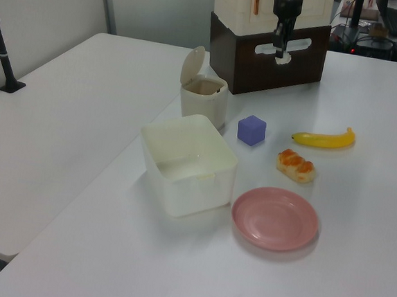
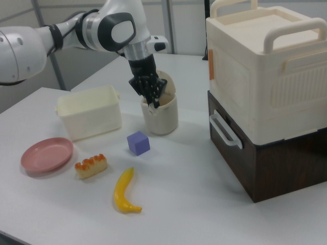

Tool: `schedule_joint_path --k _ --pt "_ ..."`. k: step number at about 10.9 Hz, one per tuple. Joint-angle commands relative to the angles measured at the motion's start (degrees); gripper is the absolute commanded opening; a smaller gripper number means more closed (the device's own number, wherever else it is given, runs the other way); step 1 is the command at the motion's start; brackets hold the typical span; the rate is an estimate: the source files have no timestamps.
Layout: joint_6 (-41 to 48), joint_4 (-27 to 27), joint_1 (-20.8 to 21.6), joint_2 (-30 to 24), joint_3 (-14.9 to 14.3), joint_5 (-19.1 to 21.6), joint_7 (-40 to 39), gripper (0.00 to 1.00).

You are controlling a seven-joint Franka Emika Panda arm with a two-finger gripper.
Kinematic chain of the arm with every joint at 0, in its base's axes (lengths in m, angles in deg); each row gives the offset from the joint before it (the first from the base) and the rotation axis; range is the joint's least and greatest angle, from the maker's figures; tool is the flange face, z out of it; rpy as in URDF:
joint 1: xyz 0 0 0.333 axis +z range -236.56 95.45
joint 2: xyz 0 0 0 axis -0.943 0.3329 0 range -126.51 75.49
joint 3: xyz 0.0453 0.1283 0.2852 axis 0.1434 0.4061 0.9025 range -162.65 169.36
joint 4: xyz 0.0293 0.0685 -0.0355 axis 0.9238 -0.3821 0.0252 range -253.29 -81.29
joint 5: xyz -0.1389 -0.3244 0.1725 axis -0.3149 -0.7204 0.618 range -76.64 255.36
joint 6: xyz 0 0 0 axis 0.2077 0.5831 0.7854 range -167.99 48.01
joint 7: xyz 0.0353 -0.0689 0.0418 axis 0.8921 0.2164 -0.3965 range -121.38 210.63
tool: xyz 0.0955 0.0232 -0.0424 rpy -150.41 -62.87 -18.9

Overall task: Grab it up and put it in the trash
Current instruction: 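Lift the small white object and carry it over the open trash bin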

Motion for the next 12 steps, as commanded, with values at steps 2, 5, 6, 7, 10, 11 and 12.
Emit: schedule_joint_path --k 2,5,6,7,10,11,12 --pt "-17.65 -1.47 3.17 -0.21 0.71 5.20 27.69 0.00" --pt "-28.84 -2.52 5.45 2.16 2.03 2.75 43.71 0.00" --pt "-29.57 -2.52 6.85 3.39 2.12 -1.70 48.99 0.00" --pt "-30.19 -2.61 7.04 4.79 2.12 -5.57 53.04 0.00" --pt "-35.36 -2.00 7.22 8.49 2.21 -9.98 60.17 0.00" --pt "-36.07 -0.95 7.31 10.06 2.21 -13.23 64.21 0.00" --pt "-36.43 -0.86 7.83 10.43 2.21 -16.65 67.64 0.00"
